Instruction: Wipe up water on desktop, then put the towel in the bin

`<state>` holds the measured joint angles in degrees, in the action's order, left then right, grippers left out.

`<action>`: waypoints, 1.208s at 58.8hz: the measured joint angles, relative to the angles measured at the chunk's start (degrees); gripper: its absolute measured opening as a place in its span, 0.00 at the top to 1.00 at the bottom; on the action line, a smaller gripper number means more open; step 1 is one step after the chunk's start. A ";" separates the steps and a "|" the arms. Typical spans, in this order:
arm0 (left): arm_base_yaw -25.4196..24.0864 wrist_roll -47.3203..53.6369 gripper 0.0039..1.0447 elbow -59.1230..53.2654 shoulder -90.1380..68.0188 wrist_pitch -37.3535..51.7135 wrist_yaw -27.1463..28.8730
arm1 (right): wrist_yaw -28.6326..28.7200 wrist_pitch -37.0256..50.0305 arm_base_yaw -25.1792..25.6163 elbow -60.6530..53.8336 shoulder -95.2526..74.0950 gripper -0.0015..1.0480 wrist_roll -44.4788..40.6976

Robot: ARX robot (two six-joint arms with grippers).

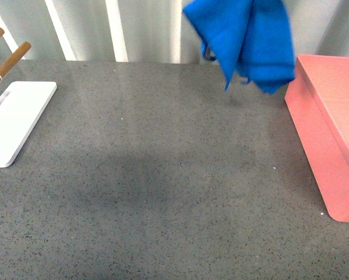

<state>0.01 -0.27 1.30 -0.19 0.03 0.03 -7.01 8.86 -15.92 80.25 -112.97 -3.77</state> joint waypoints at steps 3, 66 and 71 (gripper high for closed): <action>0.00 0.00 0.06 0.00 0.00 0.00 0.00 | 0.39 0.35 1.36 -0.68 3.83 0.97 -0.94; 0.00 0.00 0.06 0.00 0.00 0.00 0.00 | 7.15 -1.97 27.58 -18.32 6.29 0.97 -7.02; 0.00 0.00 0.06 0.00 0.00 0.00 0.00 | 8.11 -6.40 27.63 -15.65 3.80 0.97 -5.92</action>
<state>0.01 -0.27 1.30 -0.19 0.03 0.03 1.10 2.46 11.70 64.60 -109.16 -9.69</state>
